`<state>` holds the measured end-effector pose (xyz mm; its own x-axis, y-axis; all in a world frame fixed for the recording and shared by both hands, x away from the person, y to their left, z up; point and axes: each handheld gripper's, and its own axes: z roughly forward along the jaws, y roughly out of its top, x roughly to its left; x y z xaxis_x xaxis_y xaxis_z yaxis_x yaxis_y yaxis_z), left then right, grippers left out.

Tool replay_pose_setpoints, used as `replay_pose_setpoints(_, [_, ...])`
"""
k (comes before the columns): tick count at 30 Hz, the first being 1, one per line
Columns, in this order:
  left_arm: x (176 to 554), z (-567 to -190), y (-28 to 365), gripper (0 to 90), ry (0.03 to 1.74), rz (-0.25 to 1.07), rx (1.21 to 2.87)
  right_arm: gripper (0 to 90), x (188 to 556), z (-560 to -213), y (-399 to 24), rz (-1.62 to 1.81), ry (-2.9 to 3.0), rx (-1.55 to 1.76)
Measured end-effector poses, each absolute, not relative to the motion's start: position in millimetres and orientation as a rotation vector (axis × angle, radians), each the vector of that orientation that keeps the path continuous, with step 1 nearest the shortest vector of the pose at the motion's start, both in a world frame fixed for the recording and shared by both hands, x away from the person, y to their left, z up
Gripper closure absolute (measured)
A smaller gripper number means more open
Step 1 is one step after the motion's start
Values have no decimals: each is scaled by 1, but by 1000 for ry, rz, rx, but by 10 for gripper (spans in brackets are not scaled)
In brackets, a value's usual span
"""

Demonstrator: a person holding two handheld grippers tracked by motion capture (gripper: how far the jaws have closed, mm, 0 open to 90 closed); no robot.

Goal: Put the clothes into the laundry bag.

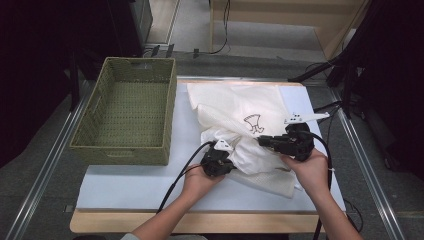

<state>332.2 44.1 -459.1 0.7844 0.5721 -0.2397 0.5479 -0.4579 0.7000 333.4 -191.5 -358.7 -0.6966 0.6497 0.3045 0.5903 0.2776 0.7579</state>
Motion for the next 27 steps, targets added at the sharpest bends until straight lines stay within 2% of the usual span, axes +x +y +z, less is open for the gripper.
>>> replay_pose_setpoints(21, [362,-425,-13,900,776,135,1985,891,329,-358,-189,1424,2472,1173])
replay_pose_setpoints(27, [374,-435,-18,900,796,132,1976,891,328,-358,-194,1450,2469,1181])
